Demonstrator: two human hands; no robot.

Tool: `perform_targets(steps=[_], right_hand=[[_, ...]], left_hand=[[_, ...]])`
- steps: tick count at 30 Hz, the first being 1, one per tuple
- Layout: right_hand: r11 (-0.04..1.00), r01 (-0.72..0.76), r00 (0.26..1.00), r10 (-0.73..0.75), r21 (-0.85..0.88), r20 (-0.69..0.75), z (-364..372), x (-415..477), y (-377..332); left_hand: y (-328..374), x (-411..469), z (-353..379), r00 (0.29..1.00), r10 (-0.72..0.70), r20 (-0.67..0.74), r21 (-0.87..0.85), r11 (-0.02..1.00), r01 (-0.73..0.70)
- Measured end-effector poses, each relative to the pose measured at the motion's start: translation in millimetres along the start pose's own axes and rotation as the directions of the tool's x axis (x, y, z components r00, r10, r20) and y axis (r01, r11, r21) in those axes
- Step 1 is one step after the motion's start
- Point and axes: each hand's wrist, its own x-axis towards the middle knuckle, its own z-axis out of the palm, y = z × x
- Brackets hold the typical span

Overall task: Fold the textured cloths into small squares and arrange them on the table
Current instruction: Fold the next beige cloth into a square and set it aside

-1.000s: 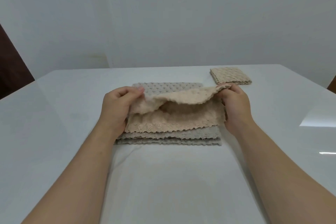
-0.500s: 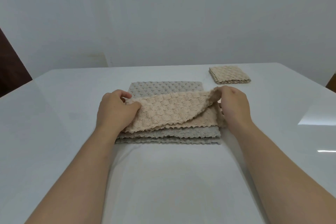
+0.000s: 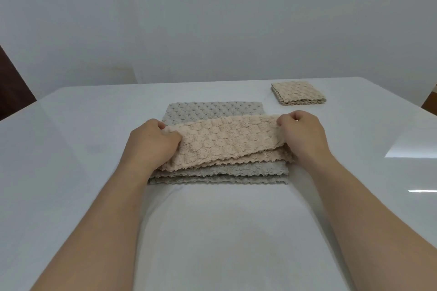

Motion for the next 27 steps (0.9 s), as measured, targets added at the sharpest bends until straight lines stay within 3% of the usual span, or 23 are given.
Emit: perform_targets(steps=[4, 11, 19, 27], right_hand=[[0.994, 0.027, 1.000, -0.027, -0.105, -0.002, -2.1, -3.9, 3.6], [0.984, 0.028, 0.999, -0.022, -0.174, 0.037, -2.0, -6.3, 5.7], [0.990, 0.029, 1.000, -0.027, 0.141, -0.012, -1.2, -7.8, 0.0], [0.925, 0.133, 0.991, -0.124, 0.357, -0.048, -0.3, -11.7, -5.5]], left_hand=[[2.0, -0.8, -0.6, 1.000, 0.004, 0.013, -0.060, 0.998, -0.004], [6.8, -2.0, -0.2, 0.994, 0.101, -0.046, -0.338, 0.935, -0.110], [4.9, 1.8, -0.3, 0.996, 0.078, 0.029, -0.611, 0.790, -0.044], [7.5, -3.3, -7.3, 0.977, 0.190, -0.099, -0.760, 0.619, -0.197]])
